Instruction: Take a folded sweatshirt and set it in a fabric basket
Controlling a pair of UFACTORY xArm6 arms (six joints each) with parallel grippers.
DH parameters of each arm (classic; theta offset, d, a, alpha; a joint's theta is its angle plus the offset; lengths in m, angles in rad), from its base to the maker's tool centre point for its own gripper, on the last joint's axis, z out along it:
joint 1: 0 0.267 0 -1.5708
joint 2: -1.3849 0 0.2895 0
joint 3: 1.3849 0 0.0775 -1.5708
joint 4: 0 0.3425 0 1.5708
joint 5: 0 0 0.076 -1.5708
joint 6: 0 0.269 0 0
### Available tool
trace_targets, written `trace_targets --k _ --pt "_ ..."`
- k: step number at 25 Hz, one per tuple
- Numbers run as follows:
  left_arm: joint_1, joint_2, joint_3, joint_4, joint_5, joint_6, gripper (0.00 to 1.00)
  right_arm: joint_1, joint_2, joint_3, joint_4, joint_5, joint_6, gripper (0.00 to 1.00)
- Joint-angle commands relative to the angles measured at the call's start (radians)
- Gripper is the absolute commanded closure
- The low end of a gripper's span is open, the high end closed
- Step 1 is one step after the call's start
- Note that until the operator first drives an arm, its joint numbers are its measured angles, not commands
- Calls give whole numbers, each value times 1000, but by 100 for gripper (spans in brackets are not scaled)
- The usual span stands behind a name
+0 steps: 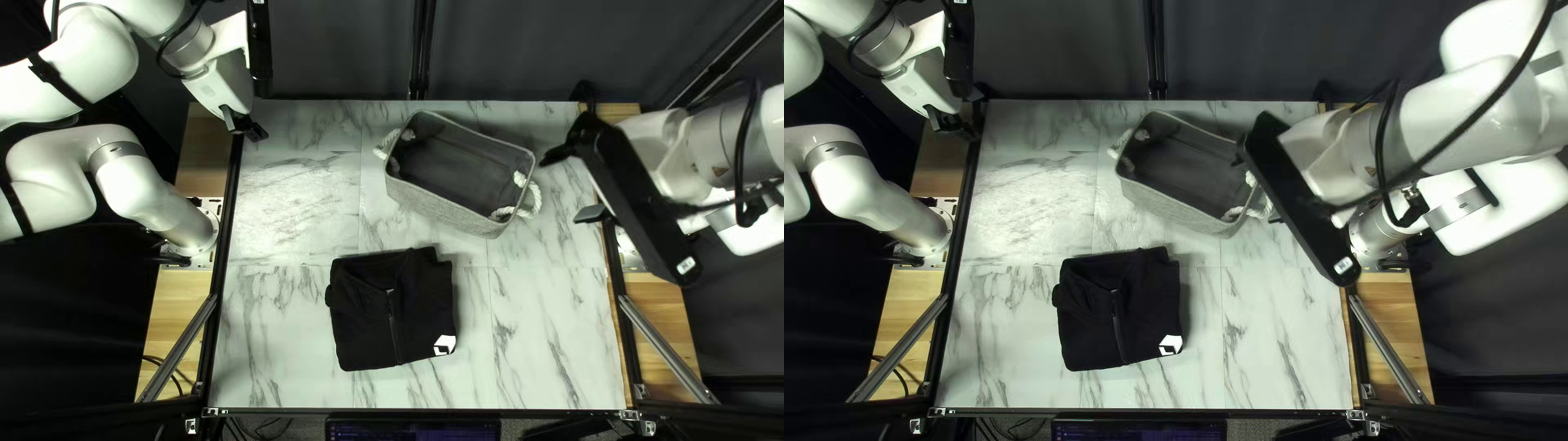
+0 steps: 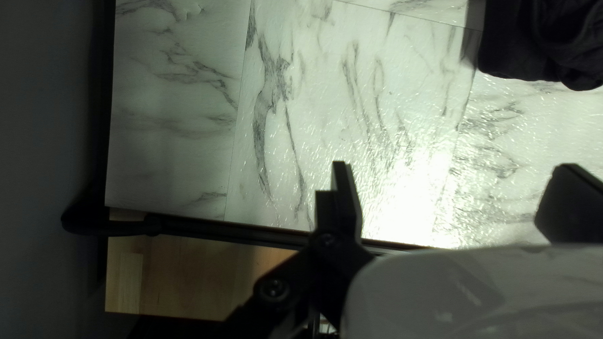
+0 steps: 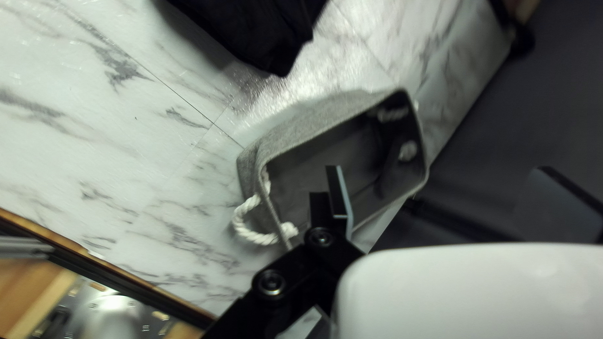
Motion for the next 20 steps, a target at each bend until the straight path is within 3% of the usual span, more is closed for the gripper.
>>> trace_targets --k 1,14,16,20 --pt "0 0 0 0 0 0 0 0 0 0 0 0 -1 0" --pt "-4 -10 15 -11 5 -10 0 10 -6 8 -14 2 5 0" --pt "-57 -25 31 -1 18 -70 0 82 40 -17 -56 23 74 0" --pt "-176 -50 56 14 28 -210 0 97 162 -59 -70 -10 79 0"
